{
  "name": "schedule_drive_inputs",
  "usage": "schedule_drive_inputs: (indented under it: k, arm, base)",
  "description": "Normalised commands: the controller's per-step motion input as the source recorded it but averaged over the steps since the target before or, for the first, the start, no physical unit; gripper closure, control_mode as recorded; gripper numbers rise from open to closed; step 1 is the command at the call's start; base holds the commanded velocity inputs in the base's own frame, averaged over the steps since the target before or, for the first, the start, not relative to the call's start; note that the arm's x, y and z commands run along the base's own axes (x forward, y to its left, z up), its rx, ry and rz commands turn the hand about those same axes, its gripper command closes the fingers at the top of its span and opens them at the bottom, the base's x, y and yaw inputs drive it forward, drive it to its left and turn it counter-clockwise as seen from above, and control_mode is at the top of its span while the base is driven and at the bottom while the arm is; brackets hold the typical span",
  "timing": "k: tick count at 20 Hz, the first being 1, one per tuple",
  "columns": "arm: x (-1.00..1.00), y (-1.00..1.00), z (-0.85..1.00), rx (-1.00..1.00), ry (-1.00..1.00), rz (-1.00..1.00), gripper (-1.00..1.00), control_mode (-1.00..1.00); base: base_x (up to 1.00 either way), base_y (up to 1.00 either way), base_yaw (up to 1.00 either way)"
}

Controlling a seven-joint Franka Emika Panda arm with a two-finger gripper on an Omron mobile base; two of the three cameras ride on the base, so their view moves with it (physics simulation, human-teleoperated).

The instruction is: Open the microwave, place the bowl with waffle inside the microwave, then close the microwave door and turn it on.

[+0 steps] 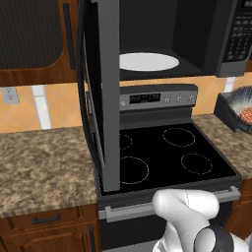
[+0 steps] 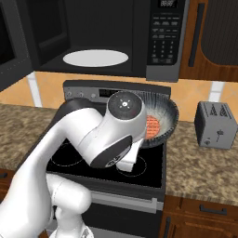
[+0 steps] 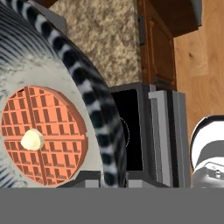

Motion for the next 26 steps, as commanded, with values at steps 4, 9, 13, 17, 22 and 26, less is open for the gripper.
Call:
schedule_drive_inputs:
  k: [4,9,13,17,22,26]
  arm:
    - [-0.22,0.66,0.52,0.00,-0.10,0.03,1.00,-1.00]
    - [-0.02,0.52,0.46,0.00,-0.13,0.00,1.00,-1.00]
    - [0.00,0.54,0.48,0.00,-0.13,0.02,1.00,-1.00]
    - [0.00,0.52,0.44,0.00,-0.12,0.03,1.00,-1.00]
    - [-0.02,0.44,0.40,0.00,-0.09,0.00,1.00,-1.00]
    - [0.10,0.38,0.23,0.00,-0.06,0.04,1.00,-1.00]
  base:
    - [0.00,0.00,0.00]
    - [0.00,0.00,0.00]
    - [0.00,0.00,0.00]
    - [0.00,0.00,0.00]
    - [0.00,0.00,0.00]
    - [0.00,0.00,0.00]
